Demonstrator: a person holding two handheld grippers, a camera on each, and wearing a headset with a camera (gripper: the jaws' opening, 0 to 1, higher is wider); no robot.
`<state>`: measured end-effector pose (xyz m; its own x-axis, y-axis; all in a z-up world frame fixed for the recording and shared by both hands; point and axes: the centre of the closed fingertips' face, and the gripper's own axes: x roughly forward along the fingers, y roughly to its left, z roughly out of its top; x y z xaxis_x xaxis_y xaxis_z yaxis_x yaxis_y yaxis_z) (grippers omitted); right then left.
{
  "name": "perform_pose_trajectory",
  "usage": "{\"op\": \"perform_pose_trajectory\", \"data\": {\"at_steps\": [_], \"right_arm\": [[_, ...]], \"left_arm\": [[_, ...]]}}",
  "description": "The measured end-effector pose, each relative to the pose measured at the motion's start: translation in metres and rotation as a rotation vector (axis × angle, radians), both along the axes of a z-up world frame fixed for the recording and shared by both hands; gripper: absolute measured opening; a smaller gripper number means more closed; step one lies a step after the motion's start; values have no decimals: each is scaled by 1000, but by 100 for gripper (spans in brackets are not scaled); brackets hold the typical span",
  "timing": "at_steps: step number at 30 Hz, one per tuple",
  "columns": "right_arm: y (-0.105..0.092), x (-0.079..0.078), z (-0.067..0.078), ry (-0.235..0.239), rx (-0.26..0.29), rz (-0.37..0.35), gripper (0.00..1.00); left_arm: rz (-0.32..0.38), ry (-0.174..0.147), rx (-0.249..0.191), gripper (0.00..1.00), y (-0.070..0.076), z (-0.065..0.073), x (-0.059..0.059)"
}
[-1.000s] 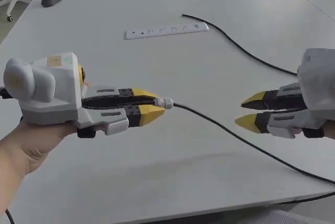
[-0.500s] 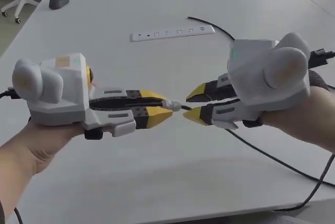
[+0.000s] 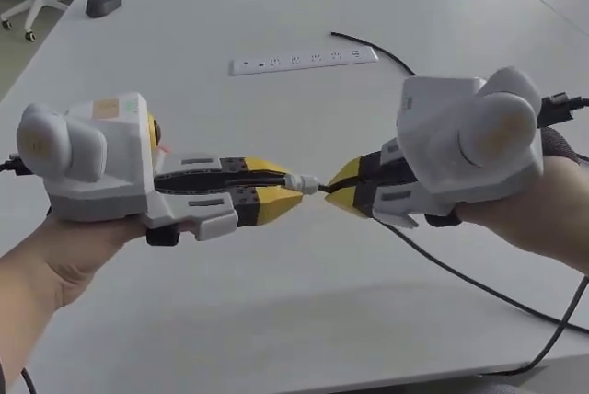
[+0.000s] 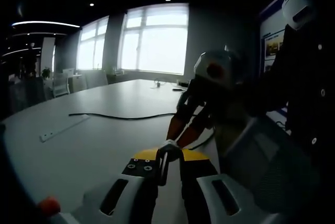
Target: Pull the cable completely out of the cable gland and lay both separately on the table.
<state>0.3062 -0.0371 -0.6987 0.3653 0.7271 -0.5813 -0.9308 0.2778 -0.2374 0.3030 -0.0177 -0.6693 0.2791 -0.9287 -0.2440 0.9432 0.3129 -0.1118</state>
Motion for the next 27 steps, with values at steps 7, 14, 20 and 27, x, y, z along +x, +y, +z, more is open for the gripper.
{"op": "perform_pose_trajectory", "data": {"at_steps": [7,14,20,27], "right_arm": [[-14,1,-4,9,-18,-28,0],[-25,1,-8,13,-37,-40,0],[-33,1,-12,24,-42,-60,0],[-38,0,-11,48,-21,-79,0]], "left_arm": [[19,-1,-6,15,8,1,2],[34,13,-14,15,13,-5,2],[49,15,-18,15,18,-3,2],[69,17,-14,15,28,-5,2]]}}
